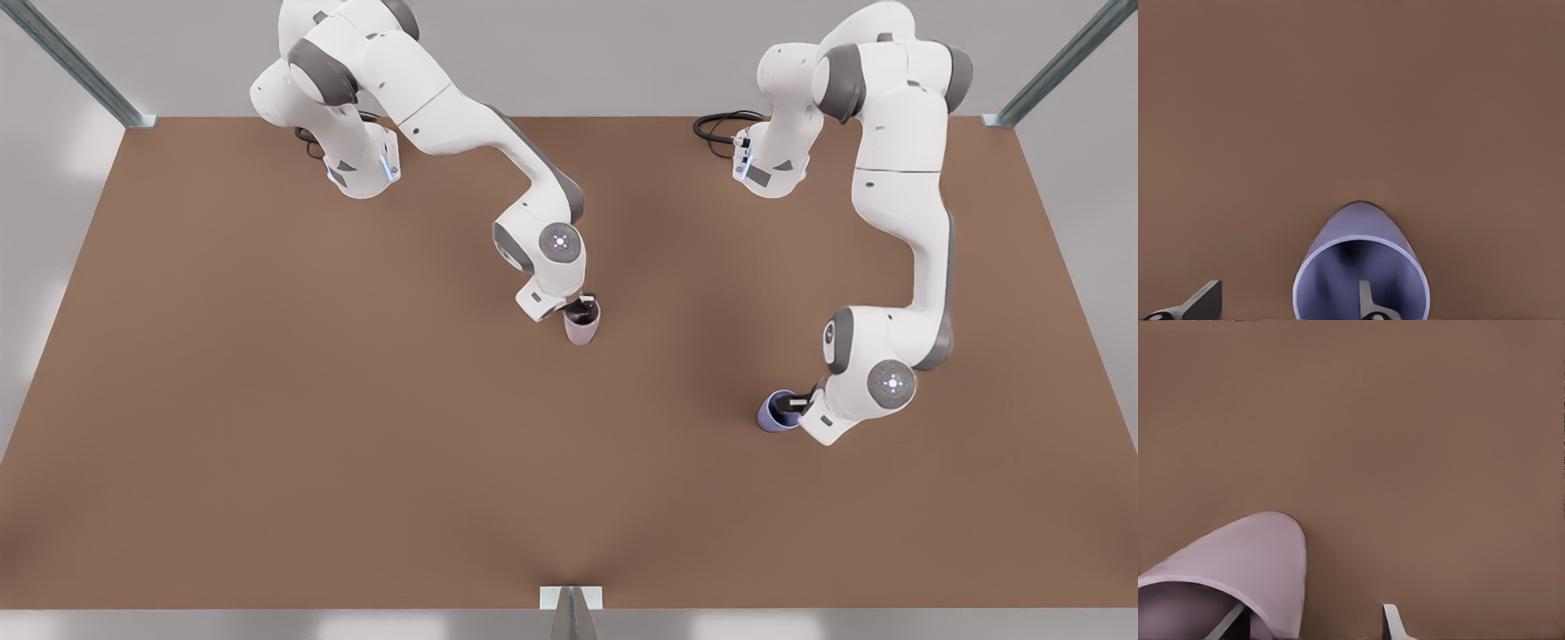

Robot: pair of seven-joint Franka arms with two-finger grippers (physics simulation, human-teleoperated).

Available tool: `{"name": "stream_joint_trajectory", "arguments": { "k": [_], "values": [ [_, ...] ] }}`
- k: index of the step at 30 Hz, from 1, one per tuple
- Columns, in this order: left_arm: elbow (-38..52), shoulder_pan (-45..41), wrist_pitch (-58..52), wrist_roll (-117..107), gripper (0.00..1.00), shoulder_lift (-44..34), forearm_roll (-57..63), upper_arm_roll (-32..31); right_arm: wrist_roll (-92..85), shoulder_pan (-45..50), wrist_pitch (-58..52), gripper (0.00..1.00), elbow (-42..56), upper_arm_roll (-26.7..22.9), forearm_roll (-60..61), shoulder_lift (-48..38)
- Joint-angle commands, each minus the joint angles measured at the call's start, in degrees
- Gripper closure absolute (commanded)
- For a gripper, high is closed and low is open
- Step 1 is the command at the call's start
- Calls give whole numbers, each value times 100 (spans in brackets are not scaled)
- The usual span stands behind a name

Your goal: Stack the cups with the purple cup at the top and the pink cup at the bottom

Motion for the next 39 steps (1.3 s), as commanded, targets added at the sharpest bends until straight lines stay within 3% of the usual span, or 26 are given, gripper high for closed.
{"name": "stream_joint_trajectory", "arguments": {
  "k": [1,5,6,7,11,21,23,25,27,29,31,32,34,39],
  "values": [
    [2,-1,90,-62,0,54,7,-13,441,-1,60,0,0,-29,146,-31],
    [11,-1,90,-132,4,72,-19,-22,441,-1,60,0,-9,-46,146,-31],
    [11,-1,81,-132,35,72,-28,-22,441,-1,60,0,-9,-46,146,-40],
    [11,-1,64,-141,56,63,-28,-39,441,-1,69,0,-9,-46,146,-49],
    [11,-1,37,-149,74,28,-581,-109,441,-1,60,0,-9,-46,155,-75],
    [20,-1,37,-141,79,28,-652,-153,195,-168,-476,0,-9,-257,155,-857],
    [64,-27,2,-149,79,-51,-652,-145,-893,-844,-1372,0,17,-257,163,-1586],
    [90,-255,-173,-343,79,-271,-599,-145,-3291,-2100,-2383,0,52,-301,119,-2263],
    [82,-537,-709,-615,79,-543,-582,-136,-5535,-3033,-3209,0,570,-837,40,-2440],
    [90,-853,-1009,-1168,79,-719,-573,-136,-5693,-3552,-3429,0,826,-846,-425,-2659],
    [898,-1266,-1939,-1942,79,-430,-564,-136,-5773,-3780,-3438,0,896,-724,-434,-2826],
    [1320,-1459,-2353,-2258,79,-228,-564,-136,-5764,-4026,-3438,0,887,-433,-619,-2923],
    [1584,-1855,-2757,-3085,79,-192,-617,-145,-5483,-3974,-3675,0,957,-459,-593,-2888],
    [2138,-2435,-2881,-4587,79,-131,-1056,-197,-5333,-4106,-3684,0,1037,-503,-610,-2633]
  ]
}}
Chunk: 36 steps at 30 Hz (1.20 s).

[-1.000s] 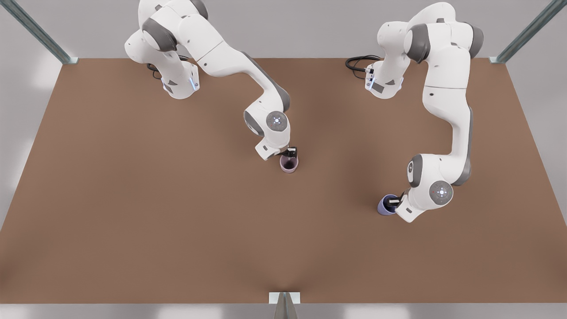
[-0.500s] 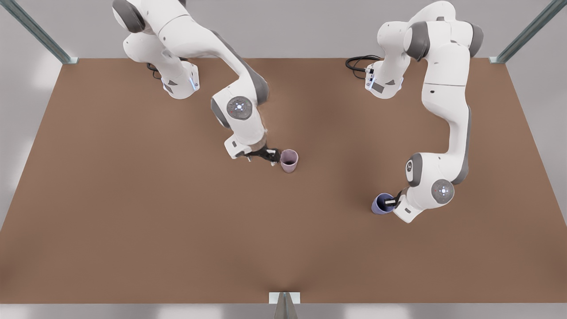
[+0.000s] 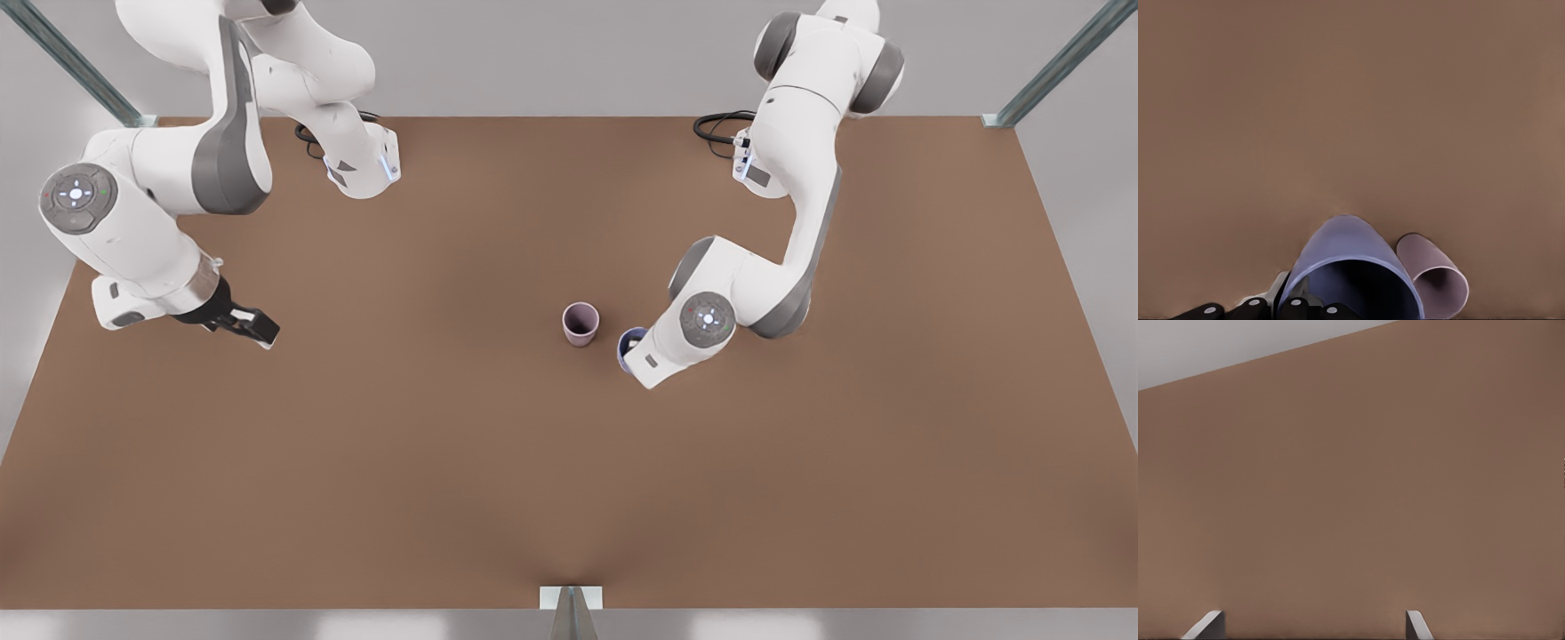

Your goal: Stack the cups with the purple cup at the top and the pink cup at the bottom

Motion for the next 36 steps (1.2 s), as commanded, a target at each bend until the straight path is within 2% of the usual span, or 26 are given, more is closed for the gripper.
{"name": "stream_joint_trajectory", "arguments": {
  "k": [1,10,12,19,36],
  "values": [
    [63,-118,-534,-3092,79,-6,-325,-32,-2301,-264,-317,0,9,-15,-22,59],
    [177,-830,-358,-3628,79,108,-711,-76,-2275,-299,-449,0,220,3,-22,85],
    [19,-918,11,-3611,79,117,-676,-76,-2284,-308,-458,0,229,3,-13,112],
    [-438,-892,503,-3523,79,38,-404,-76,-2302,-343,-528,0,220,-6,-31,112],
    [-658,-900,450,-3593,79,11,-457,-199,-2310,-299,-625,0,229,11,-4,147]
  ]
}}
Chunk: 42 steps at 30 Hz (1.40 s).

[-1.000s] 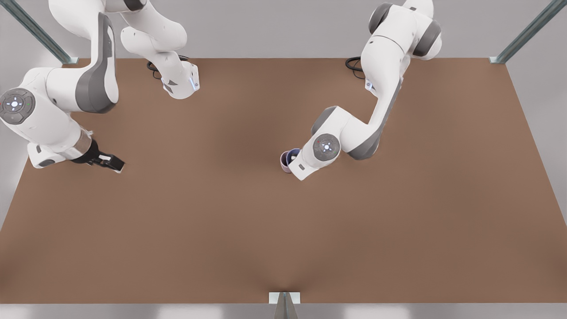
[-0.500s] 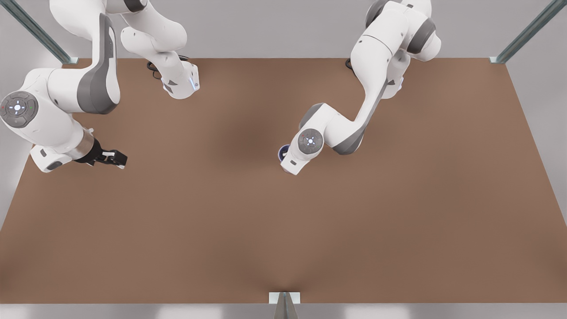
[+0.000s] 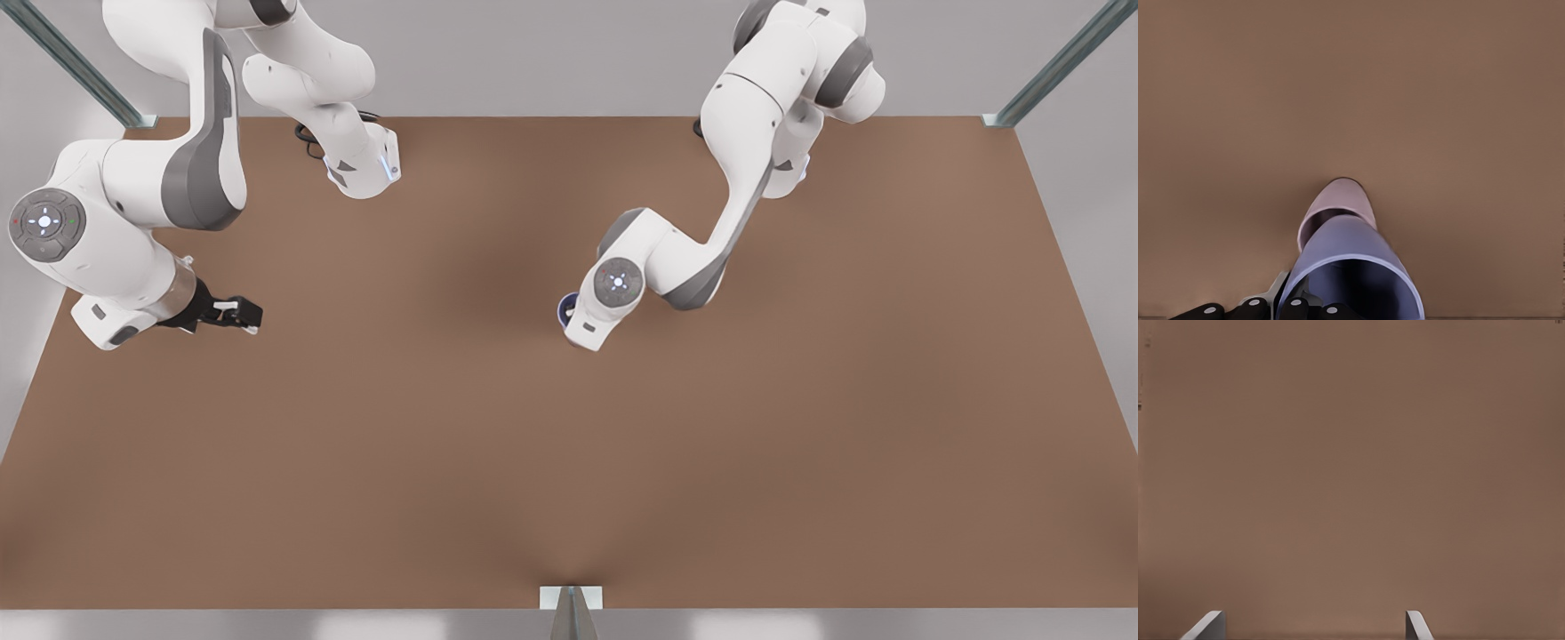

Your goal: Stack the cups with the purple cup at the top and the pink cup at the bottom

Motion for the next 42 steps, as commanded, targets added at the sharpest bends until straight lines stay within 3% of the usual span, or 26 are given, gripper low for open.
{"name": "stream_joint_trajectory", "arguments": {
  "k": [1,17,20,21,22,39,41,42],
  "values": [
    [-9,1,-11,-506,79,-15,-27,-14,-310,2,-19,0,3,-4,4,-6],
    [-18,-8,68,-462,78,91,-19,-14,-310,-7,-28,0,3,-4,12,-6],
    [-18,-8,68,-462,47,100,-19,-14,-310,-24,-28,0,3,-4,12,-6],
    [-18,-8,60,-453,5,117,-10,-14,-310,-24,-28,0,3,-4,12,-6],
    [-18,-8,60,-453,1,109,-10,-14,-319,-24,-28,0,3,-4,12,-6],
    [289,98,-309,-462,1,-50,-19,30,-345,-42,-28,0,3,-13,12,-6],
    [1089,905,-1495,-50,1,-102,8,74,-354,-42,-28,0,12,-13,12,-6],
    [1186,1582,-2049,1372,1,-330,157,92,-354,-42,-28,0,12,-13,21,-6]
  ]
}}
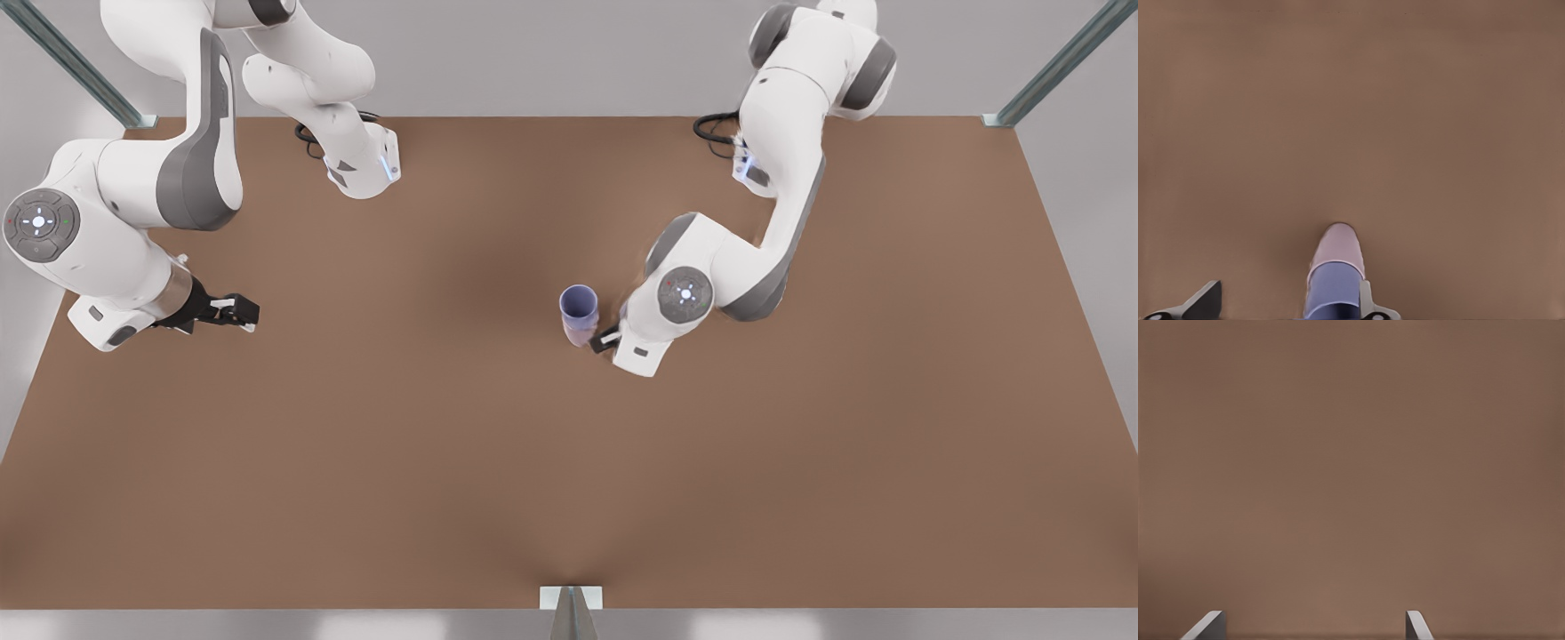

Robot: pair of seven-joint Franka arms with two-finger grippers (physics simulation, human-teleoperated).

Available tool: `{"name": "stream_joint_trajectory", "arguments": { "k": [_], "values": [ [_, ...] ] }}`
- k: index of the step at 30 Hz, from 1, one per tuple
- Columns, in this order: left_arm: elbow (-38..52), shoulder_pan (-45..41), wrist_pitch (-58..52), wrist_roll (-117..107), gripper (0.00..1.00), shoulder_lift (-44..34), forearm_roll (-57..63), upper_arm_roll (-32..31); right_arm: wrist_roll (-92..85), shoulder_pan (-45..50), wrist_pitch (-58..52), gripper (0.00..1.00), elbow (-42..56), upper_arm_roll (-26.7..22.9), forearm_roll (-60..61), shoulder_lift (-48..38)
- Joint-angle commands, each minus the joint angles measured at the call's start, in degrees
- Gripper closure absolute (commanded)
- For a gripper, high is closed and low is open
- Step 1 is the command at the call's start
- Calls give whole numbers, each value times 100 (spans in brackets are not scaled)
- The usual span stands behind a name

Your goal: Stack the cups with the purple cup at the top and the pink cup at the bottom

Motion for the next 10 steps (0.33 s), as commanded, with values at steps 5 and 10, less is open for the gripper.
{"name": "stream_joint_trajectory", "arguments": {
  "k": [5,10],
  "values": [
    [-551,1950,-1442,5107,1,-1190,975,81,-50,0,-2,0,-5,-2,2,-6],
    [-1080,1941,-906,5037,0,-1534,1001,204,-50,0,-73,0,4,-2,11,-15]
  ]
}}
